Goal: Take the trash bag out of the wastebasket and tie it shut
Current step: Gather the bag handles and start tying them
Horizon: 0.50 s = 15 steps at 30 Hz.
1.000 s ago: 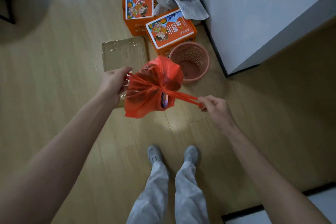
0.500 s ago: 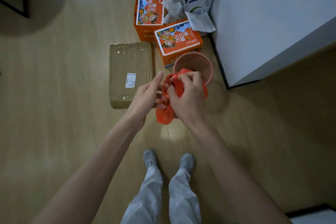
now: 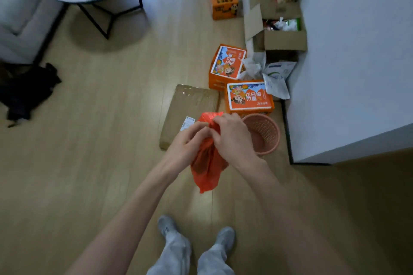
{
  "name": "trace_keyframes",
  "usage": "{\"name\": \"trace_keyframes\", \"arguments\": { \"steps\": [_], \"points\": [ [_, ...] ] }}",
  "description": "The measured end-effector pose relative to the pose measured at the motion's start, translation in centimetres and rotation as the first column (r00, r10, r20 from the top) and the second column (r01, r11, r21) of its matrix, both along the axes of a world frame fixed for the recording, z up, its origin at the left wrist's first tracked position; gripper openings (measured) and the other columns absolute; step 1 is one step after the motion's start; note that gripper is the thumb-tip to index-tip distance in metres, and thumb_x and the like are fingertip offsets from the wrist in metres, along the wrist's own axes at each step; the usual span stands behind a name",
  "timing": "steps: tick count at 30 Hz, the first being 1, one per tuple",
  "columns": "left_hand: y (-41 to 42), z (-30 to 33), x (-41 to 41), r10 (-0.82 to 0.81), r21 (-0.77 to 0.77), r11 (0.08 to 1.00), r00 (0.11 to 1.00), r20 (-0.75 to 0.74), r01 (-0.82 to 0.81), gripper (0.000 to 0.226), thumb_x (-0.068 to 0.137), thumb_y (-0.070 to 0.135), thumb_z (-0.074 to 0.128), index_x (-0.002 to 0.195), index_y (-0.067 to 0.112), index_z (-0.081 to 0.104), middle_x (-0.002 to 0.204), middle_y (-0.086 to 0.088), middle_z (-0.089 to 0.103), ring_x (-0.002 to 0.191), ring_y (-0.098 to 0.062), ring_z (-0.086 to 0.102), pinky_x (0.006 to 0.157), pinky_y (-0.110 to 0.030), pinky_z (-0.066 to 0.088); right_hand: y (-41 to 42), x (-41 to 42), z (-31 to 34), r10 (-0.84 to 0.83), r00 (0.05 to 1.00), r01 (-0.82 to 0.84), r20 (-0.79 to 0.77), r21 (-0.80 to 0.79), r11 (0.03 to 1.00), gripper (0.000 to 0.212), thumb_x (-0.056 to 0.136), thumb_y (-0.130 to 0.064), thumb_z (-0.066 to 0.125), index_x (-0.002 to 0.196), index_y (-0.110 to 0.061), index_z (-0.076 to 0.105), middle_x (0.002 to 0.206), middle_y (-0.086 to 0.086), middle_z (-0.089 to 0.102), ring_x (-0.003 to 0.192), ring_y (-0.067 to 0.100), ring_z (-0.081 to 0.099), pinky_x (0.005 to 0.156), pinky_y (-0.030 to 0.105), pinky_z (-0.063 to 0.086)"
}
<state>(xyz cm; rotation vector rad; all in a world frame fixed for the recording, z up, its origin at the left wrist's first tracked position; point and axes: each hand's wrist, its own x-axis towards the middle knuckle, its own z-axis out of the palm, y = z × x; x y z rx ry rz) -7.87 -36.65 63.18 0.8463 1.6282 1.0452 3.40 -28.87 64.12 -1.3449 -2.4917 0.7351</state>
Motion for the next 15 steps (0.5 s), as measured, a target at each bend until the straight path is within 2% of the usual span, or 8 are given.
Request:
{"name": "trace_keyframes", "arguments": {
  "steps": [3, 4, 5, 6, 8, 9, 12, 15],
  "points": [
    [-2.6, 2.7, -4.2, 0.157, -0.003, 0.987, 0.957, 0.246, -0.161, 0.025, 0.097, 0.023, 0.047, 0.113, 0.015, 0.065, 0.106, -0.009, 0.075, 0.106, -0.021, 0.069, 0.093, -0.034, 0.051, -0.2, -4.0, 3.6, 0.093, 0.989, -0.116, -0.119, -0.202, 0.973, 0.019, 0.091, -0.025, 0.061, 0.097, -0.011, 0.072, 0.094, 0.014, 0.068, 0.089, 0.022, 0.06, 0.076, 0.033, 0.042],
    [-3.6, 3.8, -5.6, 0.201, 0.009, 0.977, 0.94, 0.277, -0.211, 0.024, 0.097, 0.021, 0.045, 0.113, 0.015, 0.063, 0.108, -0.015, 0.075, 0.107, -0.023, 0.069, 0.094, -0.036, 0.051, -0.5, -5.6, 4.8, 0.103, 0.982, -0.144, -0.158, -0.273, 0.951, 0.021, 0.09, -0.027, 0.063, 0.09, -0.008, 0.073, 0.087, 0.015, 0.069, 0.08, 0.019, 0.059, 0.071, 0.035, 0.042],
    [-4.6, 4.7, -7.4, 0.238, 0.024, 0.968, 0.938, 0.251, -0.251, 0.022, 0.098, 0.022, 0.045, 0.113, 0.015, 0.061, 0.106, -0.016, 0.075, 0.105, -0.023, 0.07, 0.094, -0.035, 0.052, -1.1, -7.5, 6.0, 0.102, 0.977, -0.162, -0.188, -0.338, 0.927, 0.024, 0.09, -0.028, 0.064, 0.085, -0.006, 0.073, 0.082, 0.017, 0.07, 0.074, 0.015, 0.058, 0.068, 0.038, 0.044],
    [-5.8, 5.5, -9.3, 0.265, 0.048, 0.96, 0.952, 0.153, -0.275, 0.021, 0.097, 0.025, 0.047, 0.112, 0.016, 0.059, 0.1, -0.012, 0.077, 0.099, -0.02, 0.072, 0.091, -0.033, 0.054, -1.9, -9.4, 7.1, 0.105, 0.974, -0.178, -0.202, -0.39, 0.904, 0.027, 0.089, -0.03, 0.064, 0.084, -0.005, 0.073, 0.079, 0.017, 0.07, 0.07, 0.013, 0.056, 0.068, 0.039, 0.045],
    [-8.2, 6.9, -13.7, 0.301, 0.098, 0.952, 0.944, -0.137, -0.29, 0.019, 0.094, 0.035, 0.053, 0.105, 0.02, 0.059, 0.088, 0.0, 0.078, 0.085, -0.012, 0.072, 0.081, -0.029, 0.055, -4.0, -13.6, 8.8, 0.135, 0.972, -0.209, -0.195, -0.437, 0.875, 0.03, 0.092, -0.031, 0.06, 0.079, -0.006, 0.071, 0.07, 0.009, 0.064, 0.065, 0.009, 0.052, 0.066, 0.035, 0.043],
    [-9.5, 7.5, -16.4, 0.316, 0.111, 0.948, 0.923, -0.219, -0.298, 0.019, 0.093, 0.037, 0.055, 0.101, 0.021, 0.06, 0.086, 0.002, 0.077, 0.082, -0.011, 0.072, 0.079, -0.03, 0.055, -5.1, -15.8, 9.7, 0.158, 0.97, -0.224, -0.185, -0.432, 0.873, 0.032, 0.093, -0.032, 0.056, 0.076, -0.008, 0.068, 0.067, 0.004, 0.06, 0.063, 0.01, 0.05, 0.066, 0.034, 0.041],
    [-13.8, 9.2, -24.6, 0.375, 0.1, 0.927, 0.902, -0.213, -0.361, 0.016, 0.094, 0.033, 0.056, 0.094, 0.019, 0.063, 0.09, 0.002, 0.077, 0.08, -0.009, 0.07, 0.079, -0.029, 0.053, -8.6, -23.0, 11.5, 0.221, 0.964, -0.262, -0.147, -0.379, 0.888, 0.039, 0.091, -0.041, 0.053, 0.071, -0.008, 0.061, 0.065, 0.001, 0.054, 0.063, 0.013, 0.049, 0.065, 0.037, 0.042],
    [-18.8, 10.2, -33.3, 0.41, 0.07, 0.912, 0.892, -0.191, -0.405, 0.015, 0.091, 0.037, 0.057, 0.091, 0.024, 0.064, 0.09, 0.007, 0.077, 0.079, -0.007, 0.07, 0.08, -0.029, 0.052, -12.2, -31.2, 13.1, 0.285, 0.95, -0.313, -0.132, -0.329, 0.891, 0.051, 0.08, -0.057, 0.05, 0.068, -0.008, 0.055, 0.062, -0.002, 0.05, 0.062, 0.013, 0.048, 0.065, 0.041, 0.044]
  ]
}}
